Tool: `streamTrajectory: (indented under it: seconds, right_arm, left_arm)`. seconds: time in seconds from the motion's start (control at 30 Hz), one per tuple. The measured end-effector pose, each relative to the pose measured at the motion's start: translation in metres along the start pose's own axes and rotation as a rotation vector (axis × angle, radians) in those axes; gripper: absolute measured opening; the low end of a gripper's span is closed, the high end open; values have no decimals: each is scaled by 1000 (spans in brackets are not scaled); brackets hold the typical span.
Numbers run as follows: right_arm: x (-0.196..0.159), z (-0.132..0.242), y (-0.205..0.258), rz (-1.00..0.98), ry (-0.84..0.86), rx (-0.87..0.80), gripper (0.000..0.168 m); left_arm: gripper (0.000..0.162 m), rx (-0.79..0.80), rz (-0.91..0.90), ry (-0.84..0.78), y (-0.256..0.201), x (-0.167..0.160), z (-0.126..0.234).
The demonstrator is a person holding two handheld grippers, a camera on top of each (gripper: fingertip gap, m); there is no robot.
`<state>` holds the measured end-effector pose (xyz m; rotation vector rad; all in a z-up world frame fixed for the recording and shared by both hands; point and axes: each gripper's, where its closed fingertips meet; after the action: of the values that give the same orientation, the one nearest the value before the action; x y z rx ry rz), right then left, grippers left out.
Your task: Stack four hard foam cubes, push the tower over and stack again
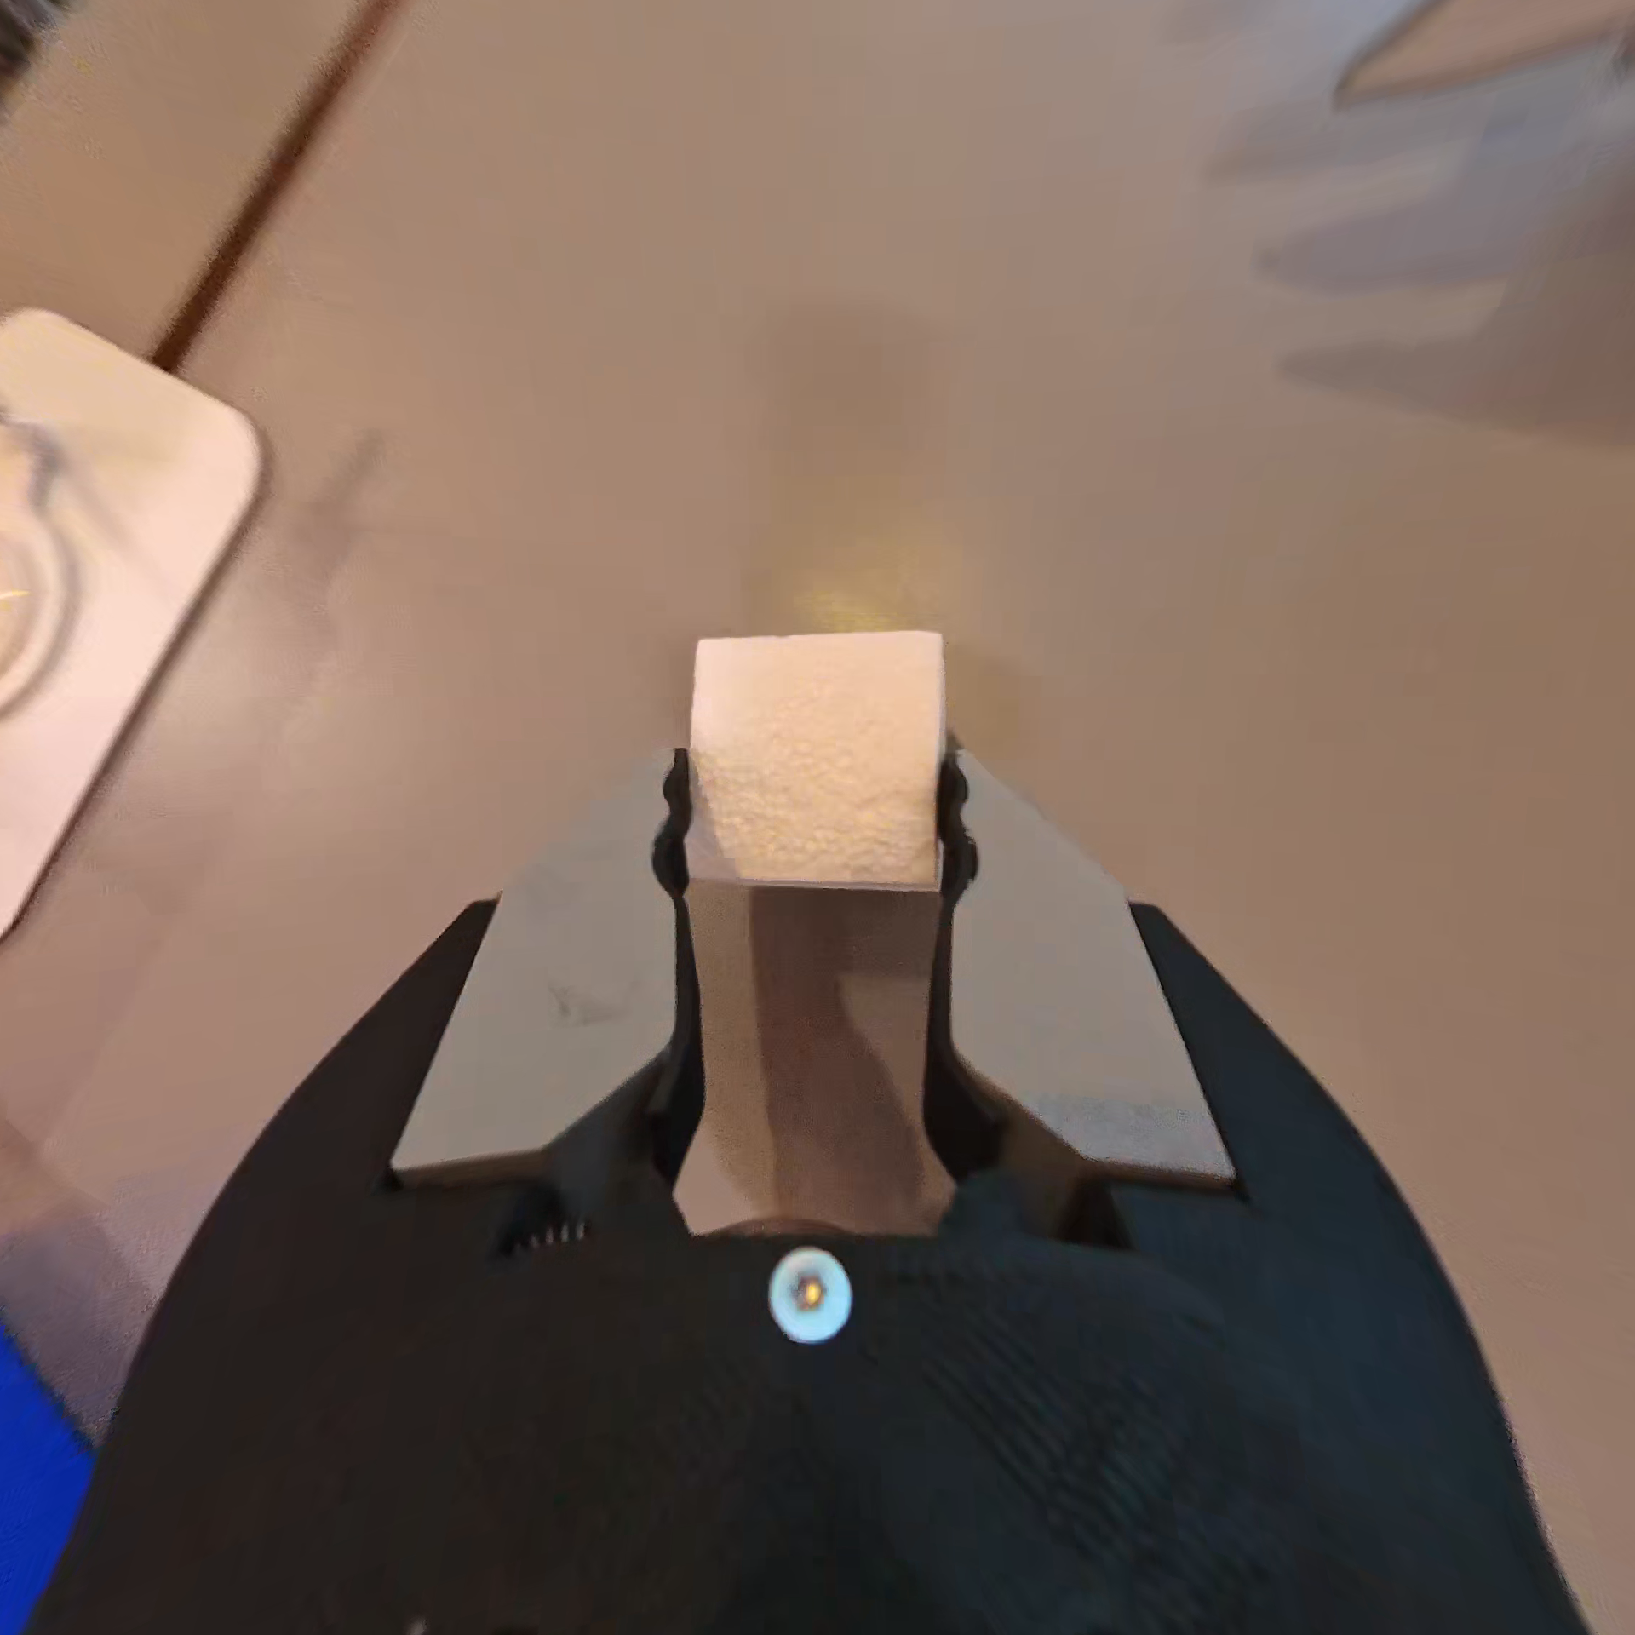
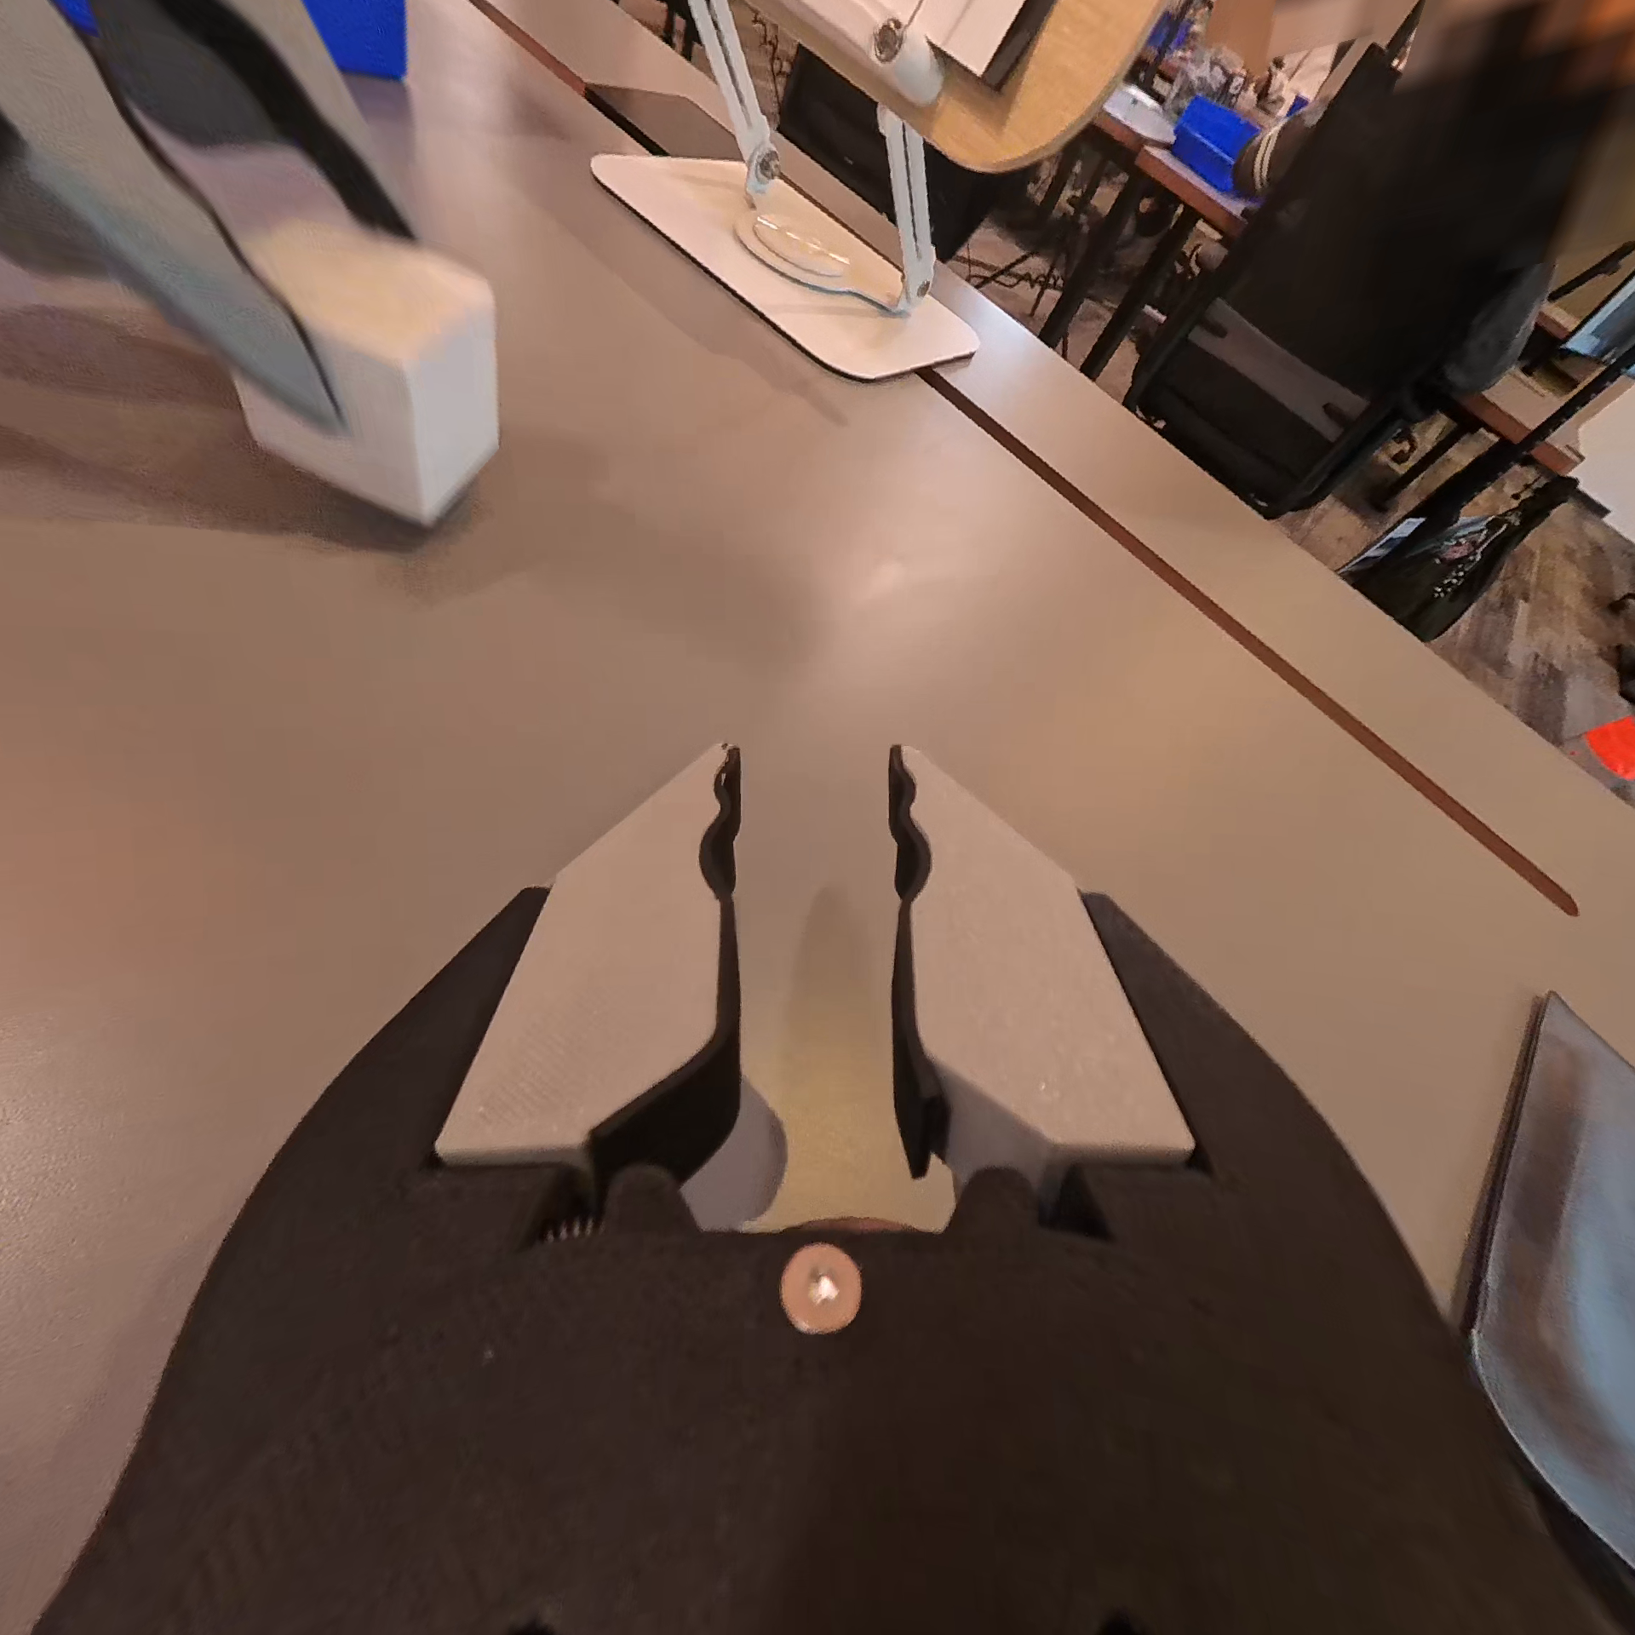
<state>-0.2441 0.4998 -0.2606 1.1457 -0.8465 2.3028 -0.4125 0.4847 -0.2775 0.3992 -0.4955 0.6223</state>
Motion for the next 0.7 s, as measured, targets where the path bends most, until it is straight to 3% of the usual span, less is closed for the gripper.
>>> streamTrajectory:
  seconds: [0.07,0.13,0.17,0.33,0.47,0.57,0.7]
  right_arm:
    - [-2,-1,-1,-7,6,6,31]
    - [-3,0,-3,-5,7,2,31]
    - [-2,0,-2,-5,5,5,31]
    - [0,1,2,8,-1,15,31]
    - [-1,-1,6,17,8,24,32]
    - [-3,-4,9,20,16,35,32]
    - [-6,-7,11,16,33,43,31]
  left_arm:
    - [67,12,-48,90,-8,-10,-29]
    - [78,47,-43,59,-7,-3,-31]
    - [85,61,-34,51,-4,-2,-26]
    - [84,212,80,-69,41,-9,48]
    - [84,345,239,-120,98,-56,134]
    - [84,427,384,-110,139,-110,187]
    - [79,456,522,-15,180,-191,212]
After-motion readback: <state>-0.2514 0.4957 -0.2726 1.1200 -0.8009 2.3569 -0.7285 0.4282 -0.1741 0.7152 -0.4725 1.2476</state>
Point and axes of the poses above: each gripper's, where its closed fingertips meet, z back along the fingers, x out of its top, y = z × x across the jaws, and after that the axes turned 6 degrees about y, right-handed
